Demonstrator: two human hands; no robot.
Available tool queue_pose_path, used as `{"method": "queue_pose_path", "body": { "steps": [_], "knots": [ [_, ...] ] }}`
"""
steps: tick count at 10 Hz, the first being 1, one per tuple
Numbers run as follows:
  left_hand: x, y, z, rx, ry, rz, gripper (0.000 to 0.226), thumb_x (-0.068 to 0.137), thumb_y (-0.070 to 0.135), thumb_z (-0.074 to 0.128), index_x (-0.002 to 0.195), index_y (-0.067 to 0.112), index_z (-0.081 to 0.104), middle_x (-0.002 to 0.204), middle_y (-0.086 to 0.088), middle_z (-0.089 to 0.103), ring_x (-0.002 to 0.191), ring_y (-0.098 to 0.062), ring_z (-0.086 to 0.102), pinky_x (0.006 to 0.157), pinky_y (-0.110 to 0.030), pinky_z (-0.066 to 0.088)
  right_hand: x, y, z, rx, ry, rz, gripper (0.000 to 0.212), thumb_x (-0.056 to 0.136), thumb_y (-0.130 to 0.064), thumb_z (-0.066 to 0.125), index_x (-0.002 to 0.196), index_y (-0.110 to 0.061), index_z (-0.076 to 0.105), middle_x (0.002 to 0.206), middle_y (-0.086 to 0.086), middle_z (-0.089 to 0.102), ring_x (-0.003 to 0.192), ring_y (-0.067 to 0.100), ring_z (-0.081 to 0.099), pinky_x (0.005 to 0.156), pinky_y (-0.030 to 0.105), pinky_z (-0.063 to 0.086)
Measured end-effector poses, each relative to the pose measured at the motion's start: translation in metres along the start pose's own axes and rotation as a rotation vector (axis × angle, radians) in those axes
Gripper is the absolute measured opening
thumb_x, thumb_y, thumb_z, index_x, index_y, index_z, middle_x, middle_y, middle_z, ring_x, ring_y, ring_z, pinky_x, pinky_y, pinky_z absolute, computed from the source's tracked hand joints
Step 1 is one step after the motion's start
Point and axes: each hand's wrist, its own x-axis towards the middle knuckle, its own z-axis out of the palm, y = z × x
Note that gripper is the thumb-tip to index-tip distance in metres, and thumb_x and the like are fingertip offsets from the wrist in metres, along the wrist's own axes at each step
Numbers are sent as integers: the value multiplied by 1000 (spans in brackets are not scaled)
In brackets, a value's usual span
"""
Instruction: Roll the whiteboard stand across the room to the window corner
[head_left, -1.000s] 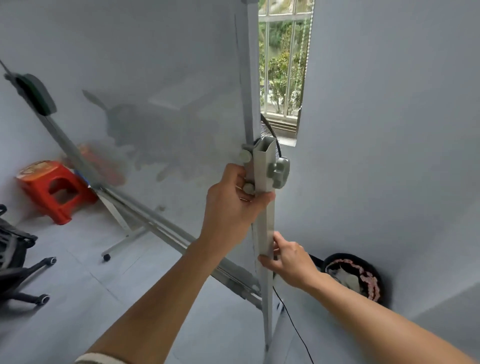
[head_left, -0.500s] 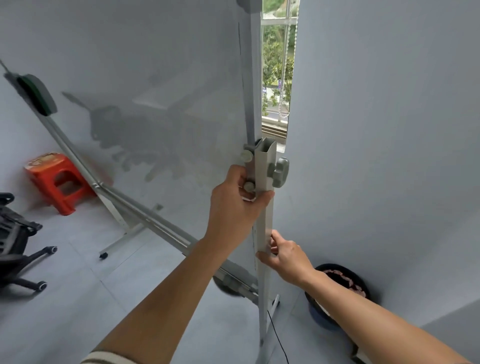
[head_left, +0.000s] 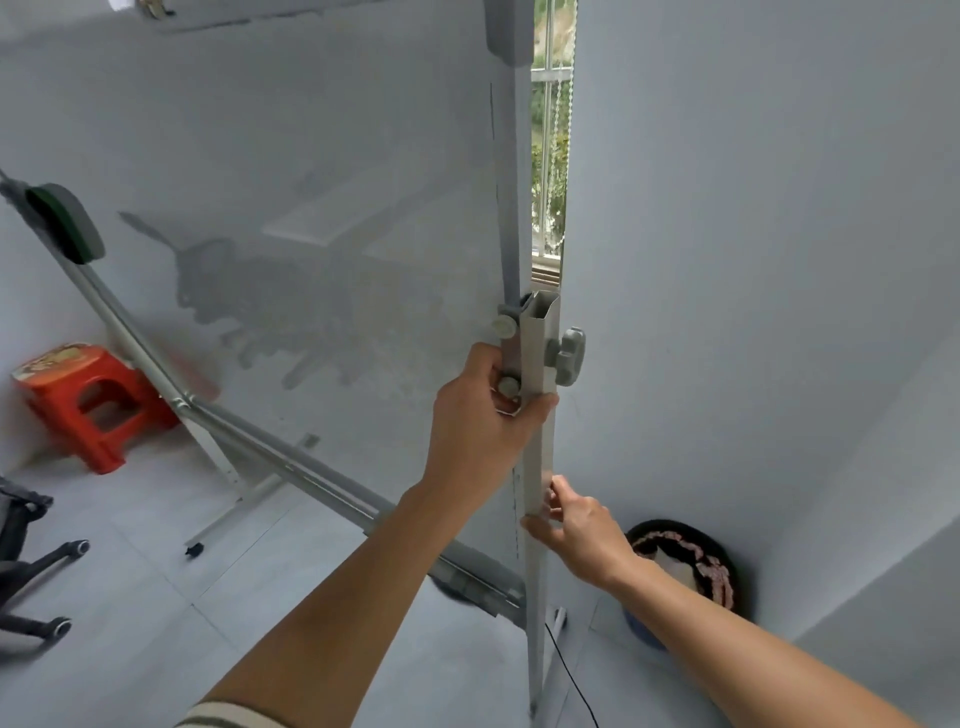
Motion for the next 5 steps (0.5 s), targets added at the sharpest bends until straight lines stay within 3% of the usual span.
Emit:
{"method": "queue_pose_path", "body": {
  "steps": [1,2,3,4,5],
  "knots": [
    [-7,-8,-16,-19,-55,51,38,79,31,75,108,15,55,80,12,61,73,-15,68,67,-24,56,-14,-14,13,-15,44,75,48,80,-63,49,116,-32,43,114,1,70,103,29,66,83,46,53],
    [-17,-23,-43,-23,-157,72,36,86,28,68,117,17,56,91,1,65,75,-15,66,69,-27,56,-30,-30,22,-61,63,151,47,87,-44,52,131,-34,37,126,2,66,106,31,64,86,44,51],
    [-33,-45,-82,-11,-257,71,32,88,29,65,117,17,58,92,-1,66,76,-13,66,71,-27,56,-55,-54,28,-77,101,242,54,89,-38,59,138,-21,44,121,-2,69,109,25,63,88,38,50],
    [-48,-82,-120,23,-293,39,24,87,27,66,109,17,62,83,2,66,72,-11,64,69,-24,54,-86,-92,12,8,225,179,35,89,-33,63,121,-17,63,105,-3,74,93,16,68,80,29,50],
    [-76,-120,-157,52,-354,-82,16,86,24,68,99,17,63,79,1,68,71,-10,64,67,-20,52,-130,-148,-22,275,489,-12,25,84,-32,68,107,-22,68,93,-2,76,87,15,72,78,28,56]
  ]
}}
